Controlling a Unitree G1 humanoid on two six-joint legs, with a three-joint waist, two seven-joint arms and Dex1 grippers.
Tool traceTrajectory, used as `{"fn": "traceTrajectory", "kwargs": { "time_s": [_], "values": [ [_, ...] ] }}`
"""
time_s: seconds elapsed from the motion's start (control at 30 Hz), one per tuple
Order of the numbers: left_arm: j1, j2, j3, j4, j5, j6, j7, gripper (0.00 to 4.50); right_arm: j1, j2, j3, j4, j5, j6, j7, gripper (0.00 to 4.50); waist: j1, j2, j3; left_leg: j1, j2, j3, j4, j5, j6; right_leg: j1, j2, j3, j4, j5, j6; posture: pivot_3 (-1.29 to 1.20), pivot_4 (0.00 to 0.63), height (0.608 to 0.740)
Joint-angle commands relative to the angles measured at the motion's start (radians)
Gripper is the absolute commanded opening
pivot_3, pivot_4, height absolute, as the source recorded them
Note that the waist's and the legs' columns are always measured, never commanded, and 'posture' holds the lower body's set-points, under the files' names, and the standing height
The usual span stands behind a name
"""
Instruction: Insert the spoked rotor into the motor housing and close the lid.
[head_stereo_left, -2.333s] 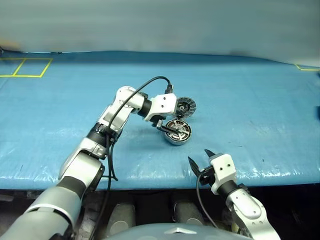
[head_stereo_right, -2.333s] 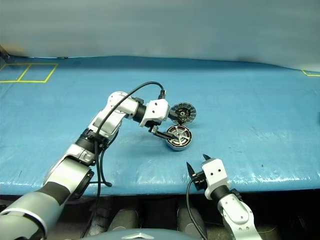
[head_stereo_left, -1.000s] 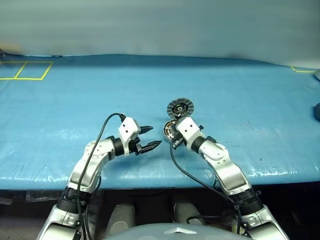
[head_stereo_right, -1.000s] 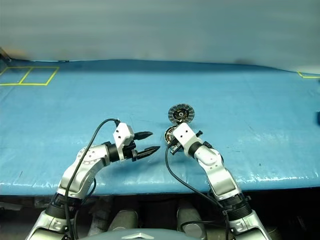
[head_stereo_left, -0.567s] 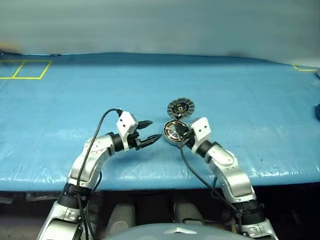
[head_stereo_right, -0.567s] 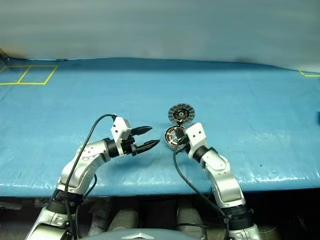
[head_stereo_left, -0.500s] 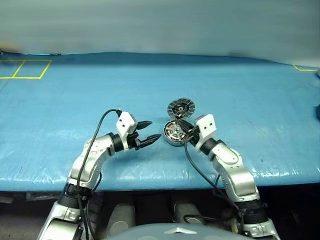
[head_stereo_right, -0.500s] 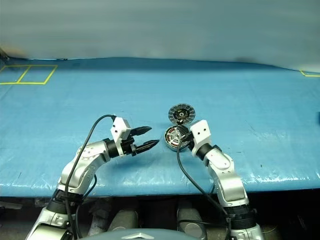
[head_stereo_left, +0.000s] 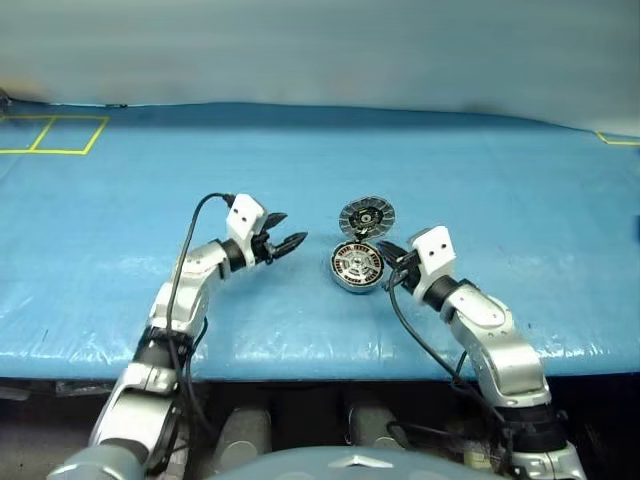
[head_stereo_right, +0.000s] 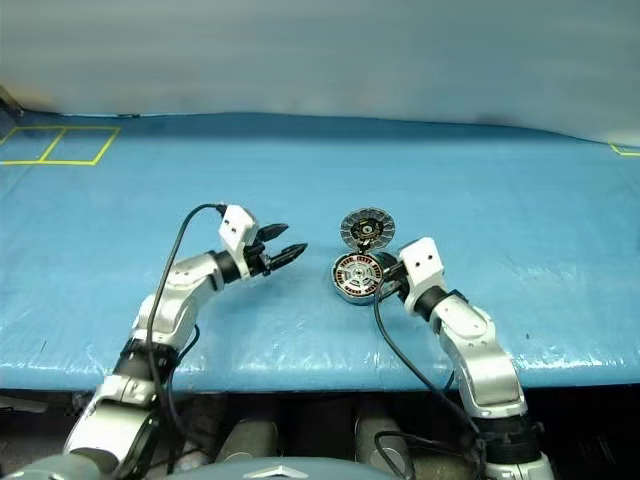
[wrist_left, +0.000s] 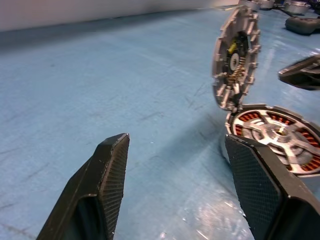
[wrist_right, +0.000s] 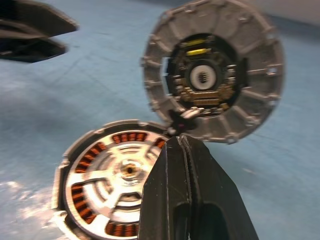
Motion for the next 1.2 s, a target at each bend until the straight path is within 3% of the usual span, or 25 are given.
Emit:
{"fn": "traceTrajectory", "kwargs": {
  "time_s": [0.03, 0.17, 0.37, 0.6, 1.03, 1.2],
  "values": [
    [-0.133, -0.030, 0.014, 0.163, 0.016, -0.102, -0.032, 1.96, 0.053, -0.030, 0.043, -0.126, 0.023, 0.028, 0.038, 0.00, -0.002, 0.000, 0.000, -0.002, 0.000, 0.000, 0.001, 0.000, 0.000, -0.002, 0.000, 0.000, 0.000, 0.001, 0.000, 0.00, 0.150, 0.740],
    [-0.306, -0.065, -0.030, 0.388, 0.065, -0.200, -0.147, 0.66, 0.167, -0.058, 0.048, -0.225, 0.043, 0.065, 0.038, 0.00, -0.003, -0.001, 0.000, -0.004, -0.002, 0.000, 0.002, 0.000, 0.000, -0.003, -0.002, 0.000, -0.001, 0.001, 0.000, 0.00, 0.150, 0.740],
    [-0.489, -0.159, -0.066, 0.646, 0.127, -0.323, -0.283, 0.66, 0.335, -0.089, 0.069, -0.342, 0.037, 0.077, 0.008, 0.00, -0.004, -0.001, 0.001, -0.011, -0.003, 0.000, 0.002, -0.001, 0.001, -0.008, -0.002, 0.000, -0.001, 0.000, 0.001, 0.00, 0.150, 0.740],
    [-0.632, -0.228, -0.121, 0.837, 0.268, -0.432, -0.211, 0.66, 0.463, -0.066, 0.073, -0.446, 0.025, 0.084, -0.075, 0.00, -0.002, -0.002, 0.001, -0.010, -0.003, -0.001, 0.002, -0.001, 0.001, -0.008, -0.002, 0.001, 0.000, -0.003, 0.007, 0.00, 0.150, 0.740],
    [-0.629, -0.236, -0.170, 0.812, 0.318, -0.597, -0.557, 0.66, 0.506, -0.044, 0.076, -0.449, -0.023, 0.060, -0.155, 0.00, -0.005, -0.002, 0.001, -0.012, -0.004, -0.001, 0.005, -0.001, 0.002, -0.008, -0.003, 0.001, 0.001, -0.003, 0.007, 0.00, 0.150, 0.740],
    [-0.607, -0.176, -0.267, 0.793, 0.428, -0.707, -0.590, 0.66, 0.469, -0.041, 0.079, -0.426, -0.036, 0.061, -0.156, 0.00, -0.006, -0.002, 0.001, -0.012, -0.004, -0.001, 0.005, -0.001, 0.002, -0.009, -0.002, 0.001, 0.001, -0.003, 0.007, 0.00, 0.150, 0.740]
  ]
}}
